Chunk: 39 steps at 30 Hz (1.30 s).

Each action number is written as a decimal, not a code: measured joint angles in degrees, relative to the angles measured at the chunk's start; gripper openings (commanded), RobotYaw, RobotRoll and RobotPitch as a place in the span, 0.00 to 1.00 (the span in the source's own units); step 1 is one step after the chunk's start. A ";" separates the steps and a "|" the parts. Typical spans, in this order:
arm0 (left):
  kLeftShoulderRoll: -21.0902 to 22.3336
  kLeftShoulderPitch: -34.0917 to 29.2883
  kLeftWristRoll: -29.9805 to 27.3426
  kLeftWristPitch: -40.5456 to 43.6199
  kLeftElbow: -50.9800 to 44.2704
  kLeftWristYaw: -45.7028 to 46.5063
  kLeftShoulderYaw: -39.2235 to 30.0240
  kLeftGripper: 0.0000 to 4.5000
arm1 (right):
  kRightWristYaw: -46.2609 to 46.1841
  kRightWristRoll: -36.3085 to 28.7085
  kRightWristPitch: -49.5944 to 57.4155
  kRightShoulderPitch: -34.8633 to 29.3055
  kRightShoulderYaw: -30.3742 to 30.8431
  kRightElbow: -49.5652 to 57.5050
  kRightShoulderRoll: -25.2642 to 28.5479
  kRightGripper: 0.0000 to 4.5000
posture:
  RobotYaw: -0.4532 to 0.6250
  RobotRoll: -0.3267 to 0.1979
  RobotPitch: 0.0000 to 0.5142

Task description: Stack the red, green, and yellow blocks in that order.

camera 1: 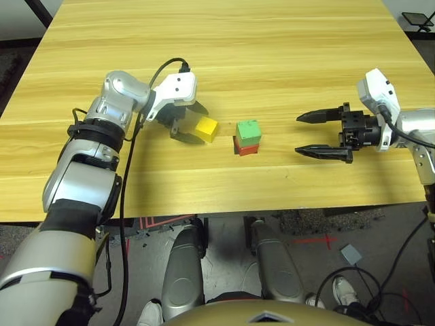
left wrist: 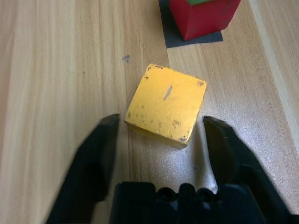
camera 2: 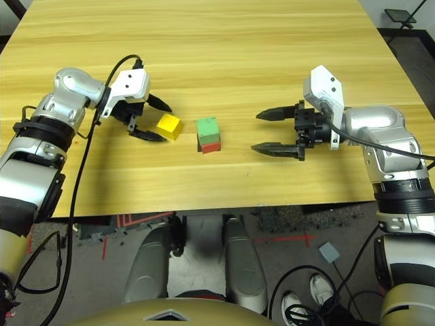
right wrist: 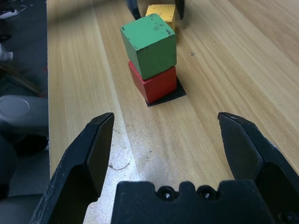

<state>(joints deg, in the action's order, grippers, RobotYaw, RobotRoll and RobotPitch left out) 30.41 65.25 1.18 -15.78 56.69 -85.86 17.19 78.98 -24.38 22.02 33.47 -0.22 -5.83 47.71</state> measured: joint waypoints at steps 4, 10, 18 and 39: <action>-0.59 0.00 -2.10 1.12 -1.20 -0.87 -2.87 0.43 | 0.00 0.08 -0.01 0.41 0.00 -0.55 0.00 1.00 | 0.47 0.58 0.47; 1.84 -0.06 -2.63 11.19 -9.64 -0.90 -4.60 0.43 | 0.10 0.67 -0.53 1.06 0.26 -2.01 -0.20 1.00 | 0.49 0.59 0.46; 9.44 -1.06 -2.51 36.71 -34.41 -0.66 -4.29 0.43 | 0.52 1.15 -1.74 1.95 1.06 -3.69 -1.21 1.00 | 0.52 0.63 0.46; 3.10 -1.92 -13.83 75.38 -62.78 13.40 -0.64 0.43 | 0.75 1.23 -2.79 2.76 2.00 -5.54 -2.20 1.00 | 0.51 0.65 0.49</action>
<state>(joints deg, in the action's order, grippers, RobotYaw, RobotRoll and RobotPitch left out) 33.51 63.33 -12.65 59.61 -6.09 -72.46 16.55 79.73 -23.14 19.23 36.23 1.78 -11.37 45.51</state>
